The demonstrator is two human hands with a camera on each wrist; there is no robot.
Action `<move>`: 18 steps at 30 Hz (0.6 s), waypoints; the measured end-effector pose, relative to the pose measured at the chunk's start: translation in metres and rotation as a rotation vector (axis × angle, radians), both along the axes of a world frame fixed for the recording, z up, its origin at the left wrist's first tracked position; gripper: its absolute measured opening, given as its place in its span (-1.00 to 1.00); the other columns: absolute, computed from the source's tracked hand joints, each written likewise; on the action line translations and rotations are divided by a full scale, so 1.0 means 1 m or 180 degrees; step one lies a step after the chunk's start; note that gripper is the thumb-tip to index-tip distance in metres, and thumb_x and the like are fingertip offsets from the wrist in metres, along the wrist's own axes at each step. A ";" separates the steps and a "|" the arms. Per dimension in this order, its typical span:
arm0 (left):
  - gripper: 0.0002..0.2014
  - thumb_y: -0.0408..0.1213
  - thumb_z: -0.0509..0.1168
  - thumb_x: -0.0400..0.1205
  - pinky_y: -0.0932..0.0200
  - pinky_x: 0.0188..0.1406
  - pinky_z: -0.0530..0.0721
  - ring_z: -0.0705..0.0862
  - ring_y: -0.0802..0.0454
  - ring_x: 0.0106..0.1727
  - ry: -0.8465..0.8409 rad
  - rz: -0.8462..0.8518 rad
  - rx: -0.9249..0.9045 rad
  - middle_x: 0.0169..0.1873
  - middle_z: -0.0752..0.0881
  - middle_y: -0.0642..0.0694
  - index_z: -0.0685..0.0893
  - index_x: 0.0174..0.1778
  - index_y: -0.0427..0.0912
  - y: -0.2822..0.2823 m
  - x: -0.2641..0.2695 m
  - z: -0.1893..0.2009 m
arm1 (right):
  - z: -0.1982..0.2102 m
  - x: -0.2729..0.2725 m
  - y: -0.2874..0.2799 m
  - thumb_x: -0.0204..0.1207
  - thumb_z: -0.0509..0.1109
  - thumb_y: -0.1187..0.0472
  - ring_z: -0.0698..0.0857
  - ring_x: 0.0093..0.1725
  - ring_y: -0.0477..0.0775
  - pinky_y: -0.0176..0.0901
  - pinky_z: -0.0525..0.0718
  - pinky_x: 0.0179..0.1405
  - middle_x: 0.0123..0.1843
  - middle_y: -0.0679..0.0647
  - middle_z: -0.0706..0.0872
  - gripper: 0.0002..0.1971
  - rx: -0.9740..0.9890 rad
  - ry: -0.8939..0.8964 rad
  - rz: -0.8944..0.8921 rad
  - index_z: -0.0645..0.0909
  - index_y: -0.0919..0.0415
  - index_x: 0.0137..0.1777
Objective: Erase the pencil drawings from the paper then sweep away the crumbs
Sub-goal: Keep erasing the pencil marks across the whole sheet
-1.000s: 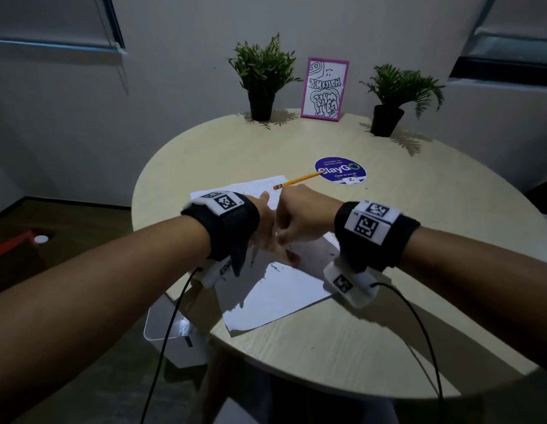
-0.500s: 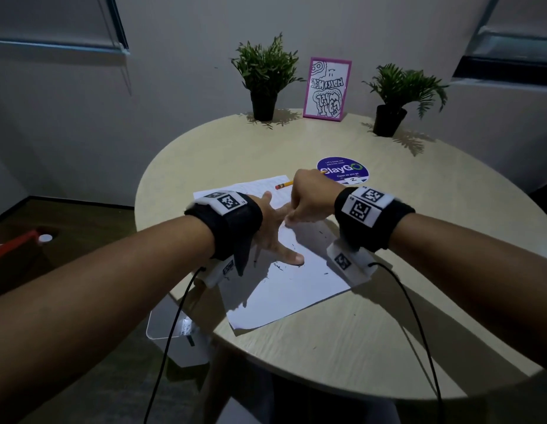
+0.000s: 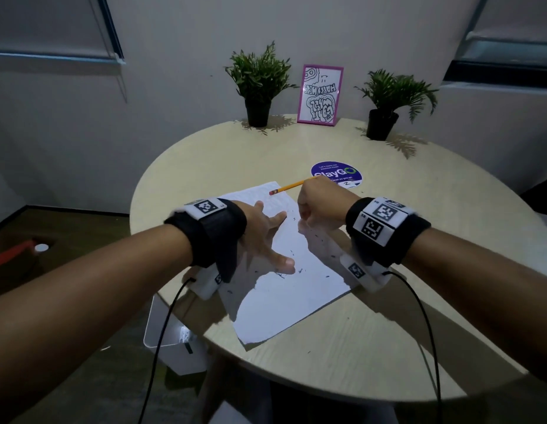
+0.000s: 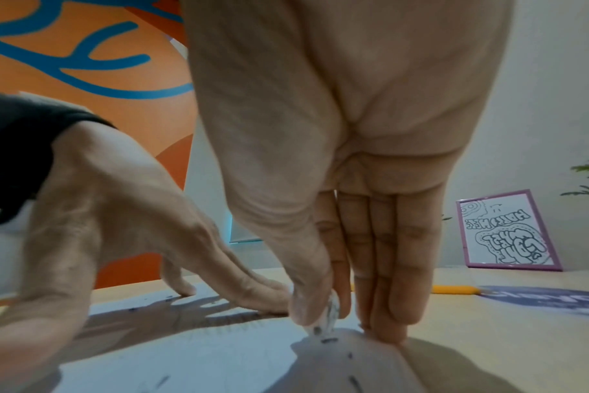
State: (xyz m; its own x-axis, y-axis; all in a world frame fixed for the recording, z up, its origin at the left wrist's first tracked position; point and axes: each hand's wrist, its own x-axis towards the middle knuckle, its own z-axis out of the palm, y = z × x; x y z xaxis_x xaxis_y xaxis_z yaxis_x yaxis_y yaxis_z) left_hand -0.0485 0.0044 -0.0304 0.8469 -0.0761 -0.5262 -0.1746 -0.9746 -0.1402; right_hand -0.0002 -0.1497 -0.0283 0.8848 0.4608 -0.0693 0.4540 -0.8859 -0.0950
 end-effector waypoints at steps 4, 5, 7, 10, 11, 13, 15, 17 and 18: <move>0.01 0.50 0.25 0.47 -0.08 0.42 0.41 0.37 -0.11 0.55 -0.0014 -0.0281 -0.0061 0.64 0.31 -0.11 -0.11 0.74 0.27 0.011 -0.002 0.008 | 0.006 0.001 -0.003 0.39 0.66 0.13 0.71 -0.15 0.08 -0.01 0.79 -0.10 -0.24 0.11 0.81 -0.85 0.0027 0.0044 0.0150 0.80 0.19 -0.21; -0.01 0.48 0.26 0.48 -0.02 0.26 0.45 0.43 -0.07 0.46 -0.0025 -0.0331 -0.0012 0.55 0.41 -0.06 -0.09 0.73 0.29 0.014 -0.001 0.008 | 0.007 0.001 -0.003 0.40 0.66 0.14 0.72 -0.15 0.07 -0.02 0.78 -0.11 -0.24 0.10 0.81 -0.85 0.0021 0.0057 0.0197 0.80 0.20 -0.20; 0.00 0.47 0.31 0.46 0.03 0.15 0.45 0.47 -0.05 0.43 -0.0073 -0.0401 0.0027 0.44 0.50 0.01 -0.05 0.73 0.30 0.018 0.000 0.008 | 0.010 0.001 -0.002 0.42 0.65 0.15 0.74 -0.13 0.09 0.00 0.78 -0.10 -0.23 0.12 0.82 -0.85 -0.0003 0.0093 0.0253 0.80 0.21 -0.18; 0.04 0.40 0.43 0.40 -0.05 0.41 0.50 0.46 -0.06 0.50 -0.0258 -0.0423 -0.0245 0.51 0.48 0.01 0.09 0.73 0.17 0.021 0.002 0.007 | 0.012 -0.001 -0.002 0.46 0.62 0.19 0.75 -0.10 0.10 0.00 0.78 -0.12 -0.20 0.13 0.82 -0.88 -0.0001 0.0064 0.0309 0.81 0.24 -0.14; 0.06 0.37 0.47 0.39 -0.08 0.52 0.42 0.39 -0.06 0.59 -0.0292 -0.0397 -0.0395 0.63 0.35 0.01 0.10 0.73 0.15 0.022 0.003 0.008 | 0.012 -0.002 -0.002 0.47 0.61 0.21 0.74 -0.08 0.11 -0.03 0.75 -0.16 -0.20 0.13 0.82 -0.90 0.0004 0.0022 0.0311 0.81 0.25 -0.13; 0.13 0.29 0.55 0.36 -0.07 0.65 0.26 0.23 -0.02 0.70 -0.0176 -0.0285 -0.0798 0.75 0.04 0.12 0.03 0.75 0.22 0.024 0.004 0.010 | 0.010 -0.006 -0.002 0.45 0.61 0.24 0.73 -0.11 0.12 -0.06 0.72 -0.20 -0.23 0.12 0.80 -0.92 0.0054 -0.0057 0.0330 0.81 0.24 -0.15; 0.14 0.25 0.60 0.33 -0.02 0.61 0.33 0.36 -0.05 0.65 0.0050 -0.0137 -0.1146 0.73 -0.06 0.25 0.02 0.72 0.34 0.025 0.003 0.010 | 0.008 -0.010 -0.001 0.42 0.64 0.22 0.74 -0.18 0.09 -0.05 0.74 -0.19 -0.26 0.09 0.78 -0.90 0.0087 -0.0001 0.0347 0.79 0.21 -0.18; 0.09 0.20 0.57 0.39 0.00 0.62 0.30 0.33 -0.03 0.66 0.0046 -0.0142 -0.1081 0.74 -0.07 0.21 0.01 0.73 0.31 0.021 0.002 0.007 | 0.006 -0.011 0.000 0.41 0.66 0.17 0.73 -0.17 0.09 -0.08 0.70 -0.23 -0.27 0.06 0.74 -0.87 0.0101 0.0065 0.0286 0.77 0.18 -0.18; 0.05 0.13 0.54 0.47 -0.03 0.64 0.18 0.19 -0.03 0.71 -0.0043 -0.0243 -0.1000 0.75 -0.07 0.12 -0.01 0.75 0.23 0.018 0.002 0.005 | 0.005 -0.009 0.001 0.41 0.66 0.15 0.72 -0.16 0.10 -0.10 0.66 -0.25 -0.27 0.05 0.71 -0.85 0.0075 0.0051 0.0248 0.77 0.18 -0.16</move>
State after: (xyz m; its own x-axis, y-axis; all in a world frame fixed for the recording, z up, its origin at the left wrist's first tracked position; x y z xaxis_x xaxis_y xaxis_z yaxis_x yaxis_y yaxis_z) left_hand -0.0461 0.0228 -0.0259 0.8393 -0.2965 -0.4557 -0.2490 -0.9547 0.1627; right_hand -0.0093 -0.1488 -0.0235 0.8450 0.5300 -0.0715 0.5198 -0.8454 -0.1234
